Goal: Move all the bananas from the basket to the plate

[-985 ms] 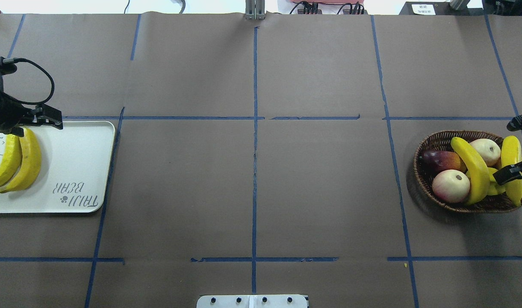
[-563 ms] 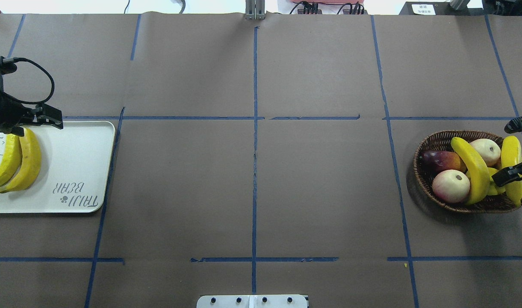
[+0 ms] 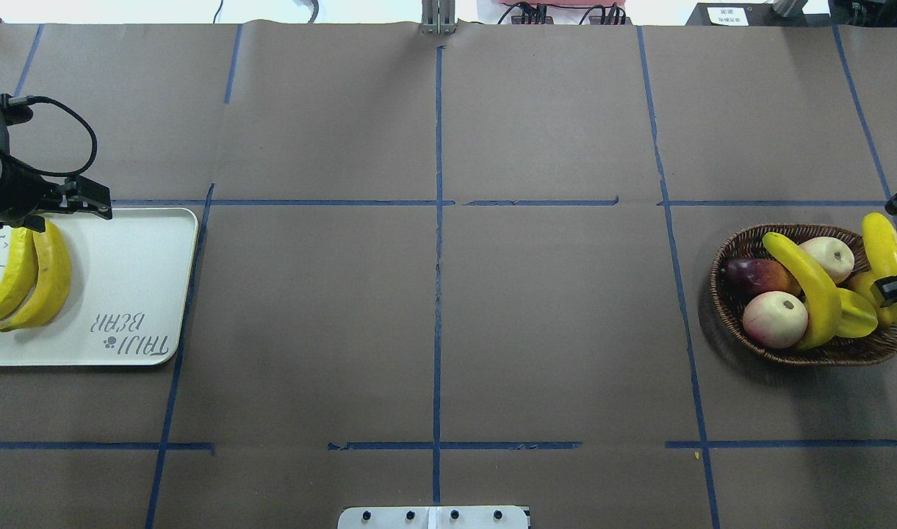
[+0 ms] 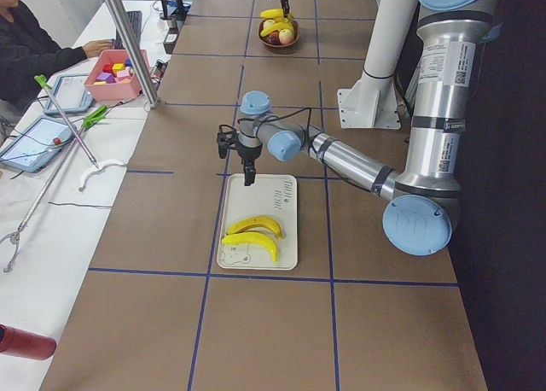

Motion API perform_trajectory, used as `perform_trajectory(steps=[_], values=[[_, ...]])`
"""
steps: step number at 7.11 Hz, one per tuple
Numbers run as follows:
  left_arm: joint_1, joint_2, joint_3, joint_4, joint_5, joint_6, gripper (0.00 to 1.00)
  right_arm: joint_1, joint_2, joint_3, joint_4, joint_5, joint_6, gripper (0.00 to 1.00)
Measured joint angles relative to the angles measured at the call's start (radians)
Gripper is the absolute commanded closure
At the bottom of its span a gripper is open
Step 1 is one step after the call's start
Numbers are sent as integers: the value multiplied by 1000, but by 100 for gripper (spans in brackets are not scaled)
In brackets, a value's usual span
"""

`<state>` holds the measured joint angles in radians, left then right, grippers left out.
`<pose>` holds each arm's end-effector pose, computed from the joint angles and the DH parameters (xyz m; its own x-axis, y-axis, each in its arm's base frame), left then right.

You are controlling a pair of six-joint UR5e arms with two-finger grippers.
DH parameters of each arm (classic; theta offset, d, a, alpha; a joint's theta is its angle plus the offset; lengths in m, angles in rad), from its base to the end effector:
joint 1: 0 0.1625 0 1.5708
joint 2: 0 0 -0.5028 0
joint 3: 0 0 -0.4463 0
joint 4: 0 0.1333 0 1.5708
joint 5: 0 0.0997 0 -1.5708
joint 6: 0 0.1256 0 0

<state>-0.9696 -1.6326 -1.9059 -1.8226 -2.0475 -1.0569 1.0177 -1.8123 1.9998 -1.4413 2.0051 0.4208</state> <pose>0.2711 -0.5290 0.5205 0.6756 -0.2128 -0.7059 0.2800 0.9598 -0.0214 -0.1671 -0.4239 0.6447 0.8456 -0.2066 0.4923 0.1684 0.9782 0.1212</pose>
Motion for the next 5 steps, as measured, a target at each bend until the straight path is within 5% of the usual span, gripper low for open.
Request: perform_trajectory(steps=[2,5], values=[[0,-2,0,0,0,-1,0,106,-47,97,-1,16,-29,100],[3,-42,-8,-2,-3,-66,0,183,52,153,3,269,5,99]])
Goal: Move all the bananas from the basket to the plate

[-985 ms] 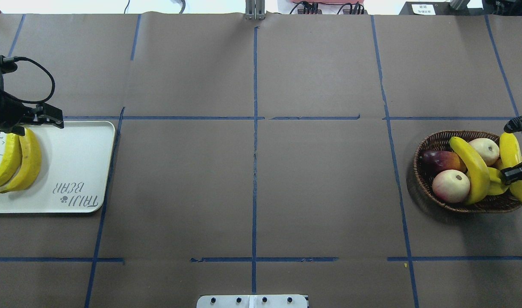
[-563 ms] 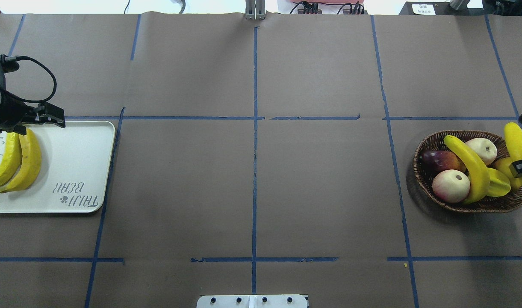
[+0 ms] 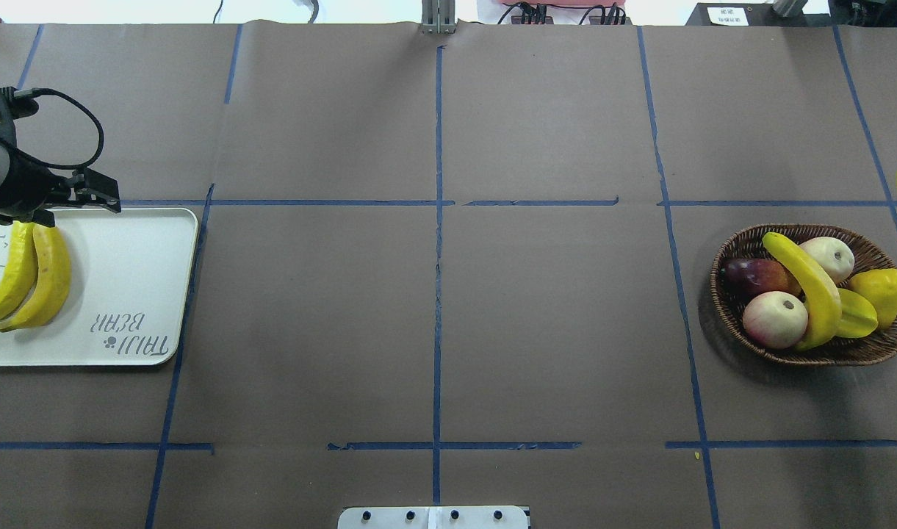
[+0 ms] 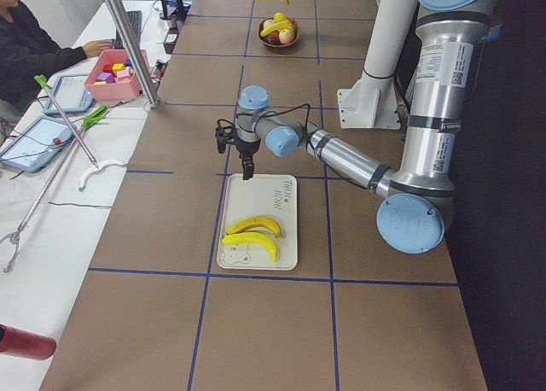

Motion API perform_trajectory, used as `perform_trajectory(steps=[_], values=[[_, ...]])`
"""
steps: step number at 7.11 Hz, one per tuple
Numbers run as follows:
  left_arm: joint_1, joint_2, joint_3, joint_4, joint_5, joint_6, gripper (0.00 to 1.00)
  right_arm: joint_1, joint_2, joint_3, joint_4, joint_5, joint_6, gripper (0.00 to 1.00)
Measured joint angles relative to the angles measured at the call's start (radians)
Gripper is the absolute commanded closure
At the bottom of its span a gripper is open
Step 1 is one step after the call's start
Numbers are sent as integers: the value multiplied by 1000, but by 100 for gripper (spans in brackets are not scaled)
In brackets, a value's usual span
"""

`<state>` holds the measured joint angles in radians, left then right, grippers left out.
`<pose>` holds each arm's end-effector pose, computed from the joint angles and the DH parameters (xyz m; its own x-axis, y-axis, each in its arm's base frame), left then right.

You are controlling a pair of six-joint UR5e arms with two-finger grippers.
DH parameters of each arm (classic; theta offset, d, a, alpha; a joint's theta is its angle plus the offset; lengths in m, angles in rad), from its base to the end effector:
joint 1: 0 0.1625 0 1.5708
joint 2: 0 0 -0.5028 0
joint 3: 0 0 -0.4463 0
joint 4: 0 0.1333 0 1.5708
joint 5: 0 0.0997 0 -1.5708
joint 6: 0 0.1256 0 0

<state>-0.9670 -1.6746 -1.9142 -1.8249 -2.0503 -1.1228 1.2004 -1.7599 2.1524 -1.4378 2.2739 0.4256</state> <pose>0.2801 -0.5388 0.4904 0.6341 -0.2425 -0.7342 0.3181 0.9473 -0.0382 -0.1151 -0.4403 0.5185 0.6700 -0.1940 0.7166 0.0401 0.9733 0.2260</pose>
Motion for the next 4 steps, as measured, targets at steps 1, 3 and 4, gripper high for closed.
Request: perform_trajectory(steps=[1,3,4], values=[[0,-26,-8,-8,-1,-47,0,2,88,-13,4,89,71,99],[34,-125,-12,-71,-2,-247,0,-71,284,-61,108,162,355,99],[76,-170,-12,-128,0,-370,0,-140,338,-89,240,137,529,99]])
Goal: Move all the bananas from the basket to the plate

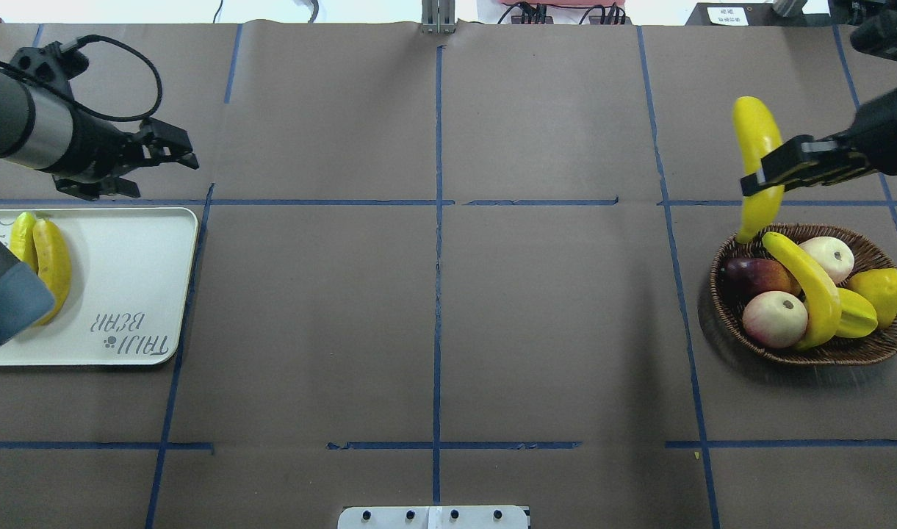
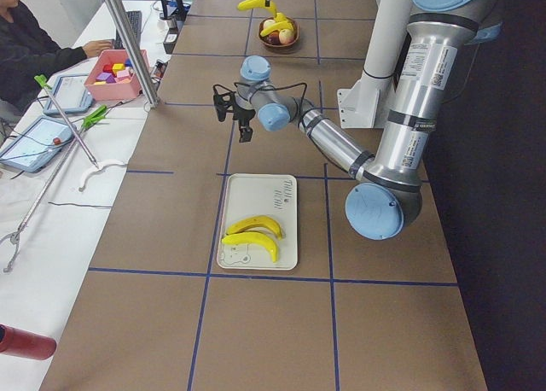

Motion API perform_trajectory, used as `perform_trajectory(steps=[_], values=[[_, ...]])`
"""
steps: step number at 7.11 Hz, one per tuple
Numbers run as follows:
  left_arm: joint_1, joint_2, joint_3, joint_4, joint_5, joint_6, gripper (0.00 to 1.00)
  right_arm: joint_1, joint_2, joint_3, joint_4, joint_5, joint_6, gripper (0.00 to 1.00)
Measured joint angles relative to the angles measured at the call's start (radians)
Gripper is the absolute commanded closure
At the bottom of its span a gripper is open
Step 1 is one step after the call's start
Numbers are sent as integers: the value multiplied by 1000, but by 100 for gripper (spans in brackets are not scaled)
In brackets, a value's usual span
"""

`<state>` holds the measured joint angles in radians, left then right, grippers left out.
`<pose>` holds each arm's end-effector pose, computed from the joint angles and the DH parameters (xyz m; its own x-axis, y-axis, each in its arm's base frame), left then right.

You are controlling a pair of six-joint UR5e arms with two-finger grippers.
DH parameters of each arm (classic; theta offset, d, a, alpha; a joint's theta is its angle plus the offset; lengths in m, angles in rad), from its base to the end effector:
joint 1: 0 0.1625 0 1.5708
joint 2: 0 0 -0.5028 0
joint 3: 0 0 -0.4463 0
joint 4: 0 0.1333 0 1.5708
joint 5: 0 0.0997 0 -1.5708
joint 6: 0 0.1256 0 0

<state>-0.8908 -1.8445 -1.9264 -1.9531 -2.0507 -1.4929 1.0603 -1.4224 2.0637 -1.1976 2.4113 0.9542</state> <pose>0.3464 -0.5481 0.3585 0.3671 -0.3442 -0.8642 0.4163 0.8916 -0.1782 -0.2369 -0.5043 0.3524 0.3683 -0.1318 0.9203 -0.0735 0.9827 0.1701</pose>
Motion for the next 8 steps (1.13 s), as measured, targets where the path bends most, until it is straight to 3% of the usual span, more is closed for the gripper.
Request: perform_trajectory(steps=[2,4,6,8], values=[[45,-64,3,-148,2,-225,0,-208,43,-49,316,-205,284,98],[69,-121,37,-305,3,-363,0,-396,142,-128,529,-382,421,98],[113,-199,61,-349,4,-404,1,-523,230,-173,591,-499,464,98],[153,-252,90,-354,5,-407,1,-578,255,-179,599,-547,468,98]])
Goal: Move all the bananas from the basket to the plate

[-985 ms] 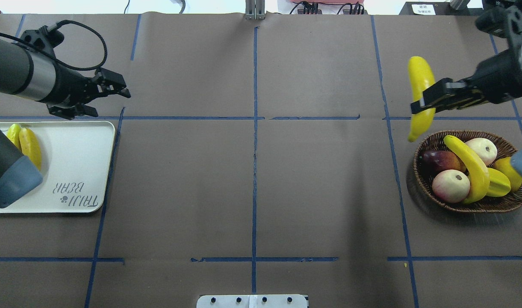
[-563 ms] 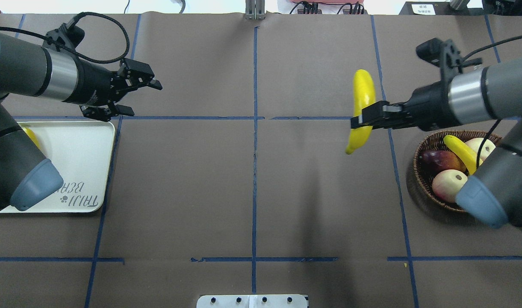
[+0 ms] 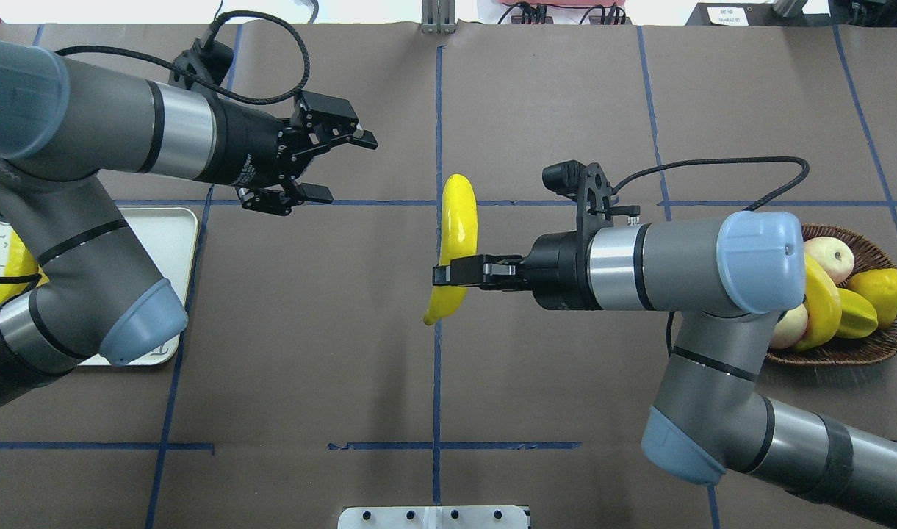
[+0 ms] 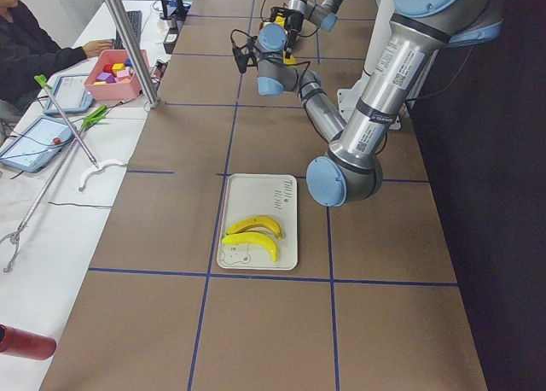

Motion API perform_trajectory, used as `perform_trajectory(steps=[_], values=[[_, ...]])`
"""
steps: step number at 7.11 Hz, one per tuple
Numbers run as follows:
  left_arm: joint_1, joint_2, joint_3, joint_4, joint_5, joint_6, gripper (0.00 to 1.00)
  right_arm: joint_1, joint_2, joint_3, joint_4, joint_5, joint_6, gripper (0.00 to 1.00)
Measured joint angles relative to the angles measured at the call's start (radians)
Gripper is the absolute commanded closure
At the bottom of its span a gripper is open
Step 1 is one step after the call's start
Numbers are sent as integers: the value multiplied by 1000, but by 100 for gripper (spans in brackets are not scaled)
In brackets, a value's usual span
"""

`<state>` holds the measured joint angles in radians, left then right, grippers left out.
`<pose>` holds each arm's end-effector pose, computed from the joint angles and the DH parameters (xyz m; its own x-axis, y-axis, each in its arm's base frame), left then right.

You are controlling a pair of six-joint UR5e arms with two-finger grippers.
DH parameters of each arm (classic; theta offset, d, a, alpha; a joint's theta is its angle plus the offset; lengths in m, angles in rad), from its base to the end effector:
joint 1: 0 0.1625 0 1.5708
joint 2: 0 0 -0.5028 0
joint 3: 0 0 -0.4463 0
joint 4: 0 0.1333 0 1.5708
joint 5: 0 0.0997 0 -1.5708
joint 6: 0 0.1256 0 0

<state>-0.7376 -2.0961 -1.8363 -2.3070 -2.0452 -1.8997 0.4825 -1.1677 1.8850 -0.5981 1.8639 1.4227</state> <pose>0.4537 -0.5148 0.1855 -0.0535 -0.3396 -0.9390 0.2570 0.9040 -0.3416 -0.5229 -0.3834 0.2183 -0.0761 -0.1994 0.9770 -0.2035 0.9623 0.1805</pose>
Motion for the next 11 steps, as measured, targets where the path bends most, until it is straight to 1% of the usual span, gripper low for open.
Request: perform_trajectory(steps=[3,5,6,7,8,9,10,11], values=[[43,-96,114,-16,5,0,1,-23,24,-6,0,-14,0,98],[71,-110,131,-22,6,-1,1,-24,32,-8,0,-20,-1,98],[86,-111,132,-23,6,-1,11,-24,33,-9,0,-22,-1,98],[100,-111,132,-23,6,-1,65,-24,34,-9,0,-23,-1,98],[108,-111,132,-30,6,-1,97,-24,34,-9,0,-24,-1,98],[110,-109,132,-45,7,1,100,-24,34,-9,0,-24,0,95],[111,-105,132,-61,7,3,100,-24,34,-9,0,-24,0,32],[110,-103,132,-69,7,3,100,-24,35,-9,0,-25,3,0]])
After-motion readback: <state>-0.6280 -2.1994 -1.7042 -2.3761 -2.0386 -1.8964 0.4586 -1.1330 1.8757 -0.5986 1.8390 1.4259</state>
